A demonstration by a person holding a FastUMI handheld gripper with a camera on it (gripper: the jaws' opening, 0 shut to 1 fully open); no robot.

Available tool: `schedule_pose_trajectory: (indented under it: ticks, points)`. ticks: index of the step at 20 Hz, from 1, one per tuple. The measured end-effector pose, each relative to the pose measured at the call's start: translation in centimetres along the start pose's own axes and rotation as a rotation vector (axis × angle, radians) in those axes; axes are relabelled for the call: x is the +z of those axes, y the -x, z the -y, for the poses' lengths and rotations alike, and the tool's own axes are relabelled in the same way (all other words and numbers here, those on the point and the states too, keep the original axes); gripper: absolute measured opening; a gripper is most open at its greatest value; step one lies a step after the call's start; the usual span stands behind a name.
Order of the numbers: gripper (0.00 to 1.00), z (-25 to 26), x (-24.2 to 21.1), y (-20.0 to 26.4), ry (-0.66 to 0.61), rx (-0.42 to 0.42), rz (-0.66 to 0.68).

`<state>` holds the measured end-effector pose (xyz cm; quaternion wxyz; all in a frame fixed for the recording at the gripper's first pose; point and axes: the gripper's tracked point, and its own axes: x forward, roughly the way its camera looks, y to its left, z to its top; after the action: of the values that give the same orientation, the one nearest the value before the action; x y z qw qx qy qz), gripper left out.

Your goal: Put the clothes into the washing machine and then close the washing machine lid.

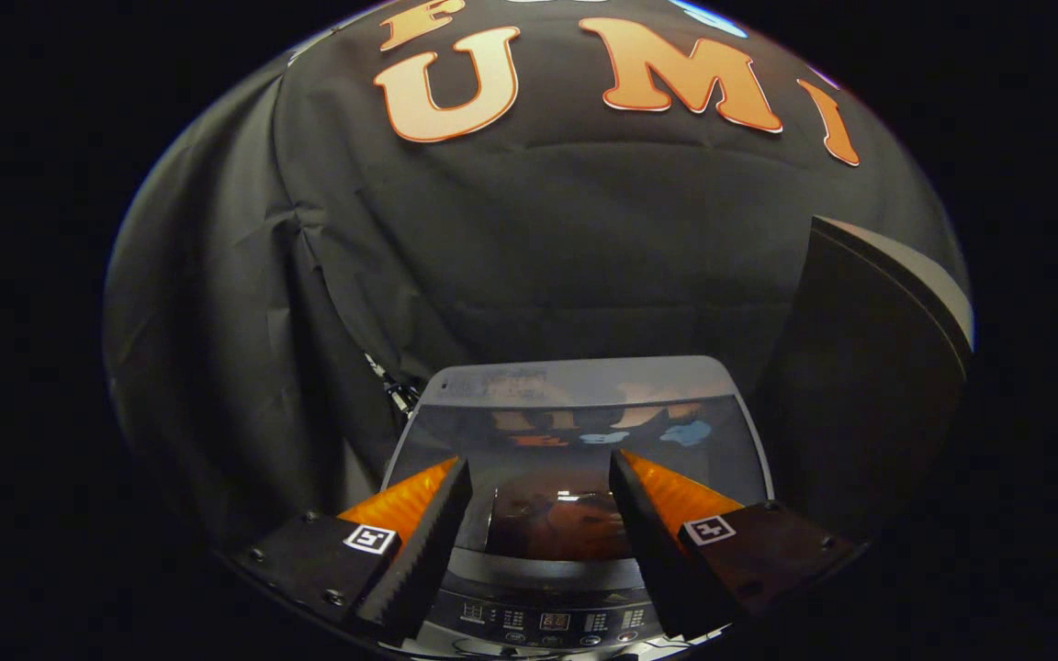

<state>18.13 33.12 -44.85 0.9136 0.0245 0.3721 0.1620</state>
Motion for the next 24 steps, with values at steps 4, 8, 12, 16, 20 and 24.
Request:
schedule_pose_trajectory:
  ticks: [4,8,12,16,20,24]
  points:
    - [0.98,-0.2,0.3,0.6,0.013,0.011,-0.003]
    - [0.98,-0.1,2.9,2.8,0.013,0.024,0.036]
    - [0.98,0.5,8.1,7.7,-0.015,0.039,0.134]
    - [0.98,2.1,12.8,14.6,-0.039,0.047,0.250]
    - [0.97,6.2,17.1,22.3,-0.019,0.005,0.363]
    - [0.97,11.8,21.3,30.2,0.002,-0.063,0.478]
